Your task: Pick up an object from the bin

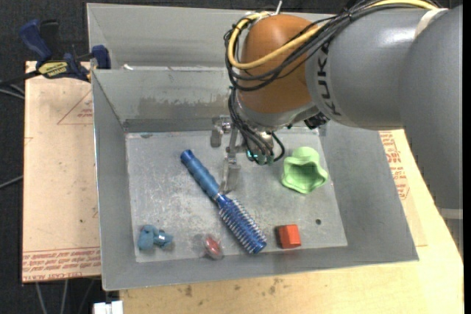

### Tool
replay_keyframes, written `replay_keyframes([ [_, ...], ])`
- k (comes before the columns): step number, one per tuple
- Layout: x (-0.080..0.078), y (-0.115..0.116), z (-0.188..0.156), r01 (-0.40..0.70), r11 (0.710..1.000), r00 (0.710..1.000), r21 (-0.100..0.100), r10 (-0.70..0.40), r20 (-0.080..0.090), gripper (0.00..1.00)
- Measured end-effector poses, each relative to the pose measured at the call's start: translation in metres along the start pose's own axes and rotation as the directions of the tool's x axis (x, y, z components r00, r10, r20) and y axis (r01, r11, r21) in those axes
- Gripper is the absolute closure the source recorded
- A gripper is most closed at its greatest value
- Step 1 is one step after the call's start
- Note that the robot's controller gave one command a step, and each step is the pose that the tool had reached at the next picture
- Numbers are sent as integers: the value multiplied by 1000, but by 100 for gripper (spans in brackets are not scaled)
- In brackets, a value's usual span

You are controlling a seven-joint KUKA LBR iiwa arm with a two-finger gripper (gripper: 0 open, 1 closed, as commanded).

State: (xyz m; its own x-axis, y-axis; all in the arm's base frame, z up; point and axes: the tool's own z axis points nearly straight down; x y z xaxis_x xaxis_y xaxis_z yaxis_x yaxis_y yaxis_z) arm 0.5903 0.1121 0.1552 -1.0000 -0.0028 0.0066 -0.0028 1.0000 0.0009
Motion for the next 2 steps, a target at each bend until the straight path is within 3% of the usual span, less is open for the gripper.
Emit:
replay_keyframes([
  [1, 14, 3, 87, -375, 927, 927, -1, 375, 3, 0],
  [2, 21, 12, 55, -510, 860, 860, -6, 510, 8, 0],
])
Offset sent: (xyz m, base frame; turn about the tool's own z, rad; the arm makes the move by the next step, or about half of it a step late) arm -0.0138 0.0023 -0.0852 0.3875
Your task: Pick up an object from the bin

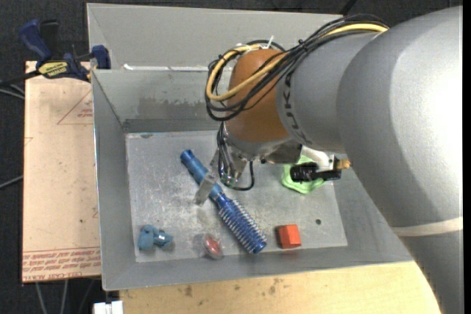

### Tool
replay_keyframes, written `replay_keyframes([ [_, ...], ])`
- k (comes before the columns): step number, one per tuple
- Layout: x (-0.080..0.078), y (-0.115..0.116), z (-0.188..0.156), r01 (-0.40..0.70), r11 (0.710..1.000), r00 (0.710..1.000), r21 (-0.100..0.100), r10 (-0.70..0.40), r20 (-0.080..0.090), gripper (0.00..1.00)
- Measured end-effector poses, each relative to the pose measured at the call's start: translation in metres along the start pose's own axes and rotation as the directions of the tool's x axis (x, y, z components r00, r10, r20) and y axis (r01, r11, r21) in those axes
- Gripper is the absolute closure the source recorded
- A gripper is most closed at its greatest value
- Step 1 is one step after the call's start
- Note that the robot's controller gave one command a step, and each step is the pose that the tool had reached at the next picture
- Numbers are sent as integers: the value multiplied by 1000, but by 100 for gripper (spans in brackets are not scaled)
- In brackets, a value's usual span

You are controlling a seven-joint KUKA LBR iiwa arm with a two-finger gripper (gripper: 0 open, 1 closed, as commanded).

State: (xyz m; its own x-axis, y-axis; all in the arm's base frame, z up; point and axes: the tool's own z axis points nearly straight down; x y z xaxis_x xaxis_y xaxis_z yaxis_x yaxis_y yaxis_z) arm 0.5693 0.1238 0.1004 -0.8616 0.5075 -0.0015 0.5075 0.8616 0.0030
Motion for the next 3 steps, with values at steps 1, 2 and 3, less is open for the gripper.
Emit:
replay_keyframes([
  [1, 4, -7, 1, -195, 981, 981, 3, 195, -2, 0],
  [2, 1, -11, 32, -271, 963, 963, 5, 271, -3, 0],
  [3, 1, -10, 32, -269, 963, 963, 4, 269, -3, 0],
])
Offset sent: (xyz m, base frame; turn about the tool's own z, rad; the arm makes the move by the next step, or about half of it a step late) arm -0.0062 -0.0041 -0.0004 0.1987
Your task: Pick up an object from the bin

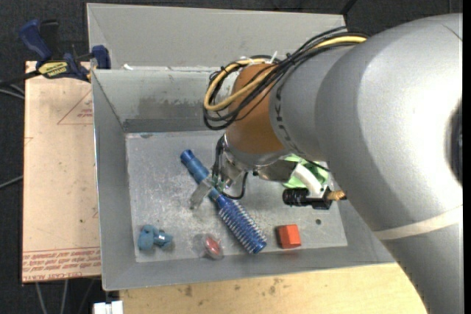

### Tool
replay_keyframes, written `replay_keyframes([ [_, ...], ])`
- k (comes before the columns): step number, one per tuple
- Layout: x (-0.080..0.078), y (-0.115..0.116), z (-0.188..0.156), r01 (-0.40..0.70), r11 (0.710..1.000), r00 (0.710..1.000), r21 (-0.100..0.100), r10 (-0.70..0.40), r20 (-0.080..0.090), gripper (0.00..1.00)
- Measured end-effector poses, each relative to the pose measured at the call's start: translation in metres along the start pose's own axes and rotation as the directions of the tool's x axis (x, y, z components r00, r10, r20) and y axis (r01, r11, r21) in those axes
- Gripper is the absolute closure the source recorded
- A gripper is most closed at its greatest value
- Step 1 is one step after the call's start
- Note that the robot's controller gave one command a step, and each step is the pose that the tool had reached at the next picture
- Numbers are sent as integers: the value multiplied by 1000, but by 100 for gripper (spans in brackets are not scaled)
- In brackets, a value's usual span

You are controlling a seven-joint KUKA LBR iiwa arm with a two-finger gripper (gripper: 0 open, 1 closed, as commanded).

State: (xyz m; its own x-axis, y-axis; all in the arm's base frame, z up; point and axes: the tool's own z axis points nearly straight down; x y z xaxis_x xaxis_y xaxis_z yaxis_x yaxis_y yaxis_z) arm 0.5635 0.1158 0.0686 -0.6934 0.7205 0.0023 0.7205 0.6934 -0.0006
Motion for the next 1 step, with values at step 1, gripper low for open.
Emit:
replay_keyframes([
  [1, 0, 0, -1, 0, 1000, 1000, -1, 0, 0, 100],
])
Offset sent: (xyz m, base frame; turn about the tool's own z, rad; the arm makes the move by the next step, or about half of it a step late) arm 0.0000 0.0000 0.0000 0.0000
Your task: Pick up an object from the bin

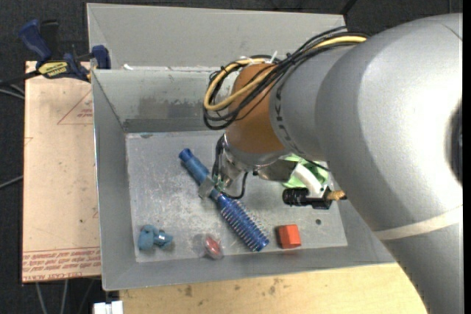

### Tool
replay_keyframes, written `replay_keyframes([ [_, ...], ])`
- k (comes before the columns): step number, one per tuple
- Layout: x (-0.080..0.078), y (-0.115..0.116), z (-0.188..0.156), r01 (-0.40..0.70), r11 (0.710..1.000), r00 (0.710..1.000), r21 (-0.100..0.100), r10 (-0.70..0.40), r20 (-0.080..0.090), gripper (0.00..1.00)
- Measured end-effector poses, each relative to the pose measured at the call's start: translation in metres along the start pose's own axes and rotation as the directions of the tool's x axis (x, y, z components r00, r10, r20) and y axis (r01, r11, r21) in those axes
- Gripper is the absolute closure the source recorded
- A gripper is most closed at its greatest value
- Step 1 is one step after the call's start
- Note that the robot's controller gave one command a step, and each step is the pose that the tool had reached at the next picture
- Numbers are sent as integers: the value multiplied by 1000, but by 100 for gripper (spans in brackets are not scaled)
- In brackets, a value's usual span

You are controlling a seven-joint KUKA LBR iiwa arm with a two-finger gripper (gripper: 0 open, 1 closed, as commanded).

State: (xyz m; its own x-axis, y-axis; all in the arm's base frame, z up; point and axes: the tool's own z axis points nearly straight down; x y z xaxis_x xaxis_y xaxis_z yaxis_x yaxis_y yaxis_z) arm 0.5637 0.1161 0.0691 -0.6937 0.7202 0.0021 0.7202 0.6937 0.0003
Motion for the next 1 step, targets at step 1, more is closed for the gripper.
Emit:
replay_keyframes([
  [1, -1, 1, -99, 4, 1000, 1000, -5, -4, 6, 100],
])
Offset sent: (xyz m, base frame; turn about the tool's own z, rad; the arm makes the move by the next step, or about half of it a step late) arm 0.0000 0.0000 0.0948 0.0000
